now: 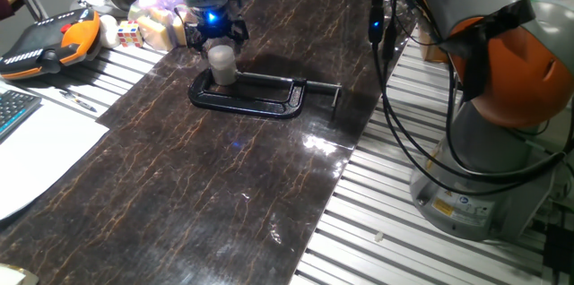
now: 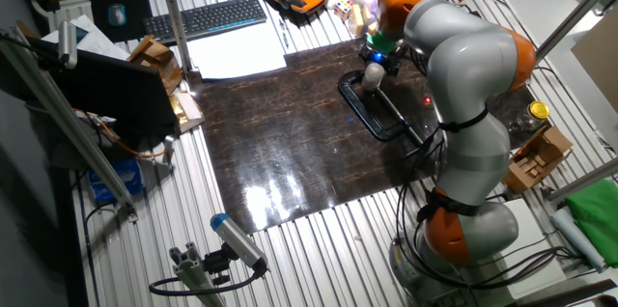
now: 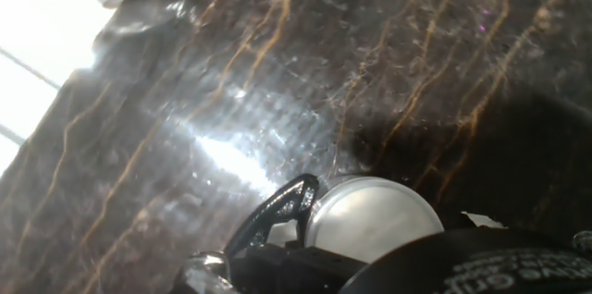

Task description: Screw the lid onto the jar

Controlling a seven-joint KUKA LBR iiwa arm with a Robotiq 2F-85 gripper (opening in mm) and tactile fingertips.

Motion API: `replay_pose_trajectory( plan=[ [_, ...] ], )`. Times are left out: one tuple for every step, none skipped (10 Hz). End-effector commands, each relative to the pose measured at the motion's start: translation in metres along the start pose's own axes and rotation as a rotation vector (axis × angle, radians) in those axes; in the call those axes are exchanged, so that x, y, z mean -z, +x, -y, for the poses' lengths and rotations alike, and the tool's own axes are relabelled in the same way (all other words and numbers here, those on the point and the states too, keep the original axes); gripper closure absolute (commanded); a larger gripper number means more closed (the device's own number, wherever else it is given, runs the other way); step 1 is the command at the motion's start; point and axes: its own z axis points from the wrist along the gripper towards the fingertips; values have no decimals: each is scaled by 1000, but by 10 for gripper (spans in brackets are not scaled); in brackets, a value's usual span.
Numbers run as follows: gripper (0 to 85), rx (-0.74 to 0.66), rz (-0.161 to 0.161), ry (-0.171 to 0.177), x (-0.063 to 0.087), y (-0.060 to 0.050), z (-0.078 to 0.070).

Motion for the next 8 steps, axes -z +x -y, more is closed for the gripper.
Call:
replay_pose_trajectory(
  plan=[
    [0,932,9,-75,0,0,0],
    [0,975,14,-82,0,0,0],
    [0,1029,17,-89,0,0,-1],
    [0,1070,17,-93,0,0,-1],
    [0,1115,22,-86,0,0,0],
    [0,1150,26,-79,0,-1,0],
    [0,1175,28,-81,0,-1,1],
    [0,1198,27,-89,0,-1,1]
  ],
)
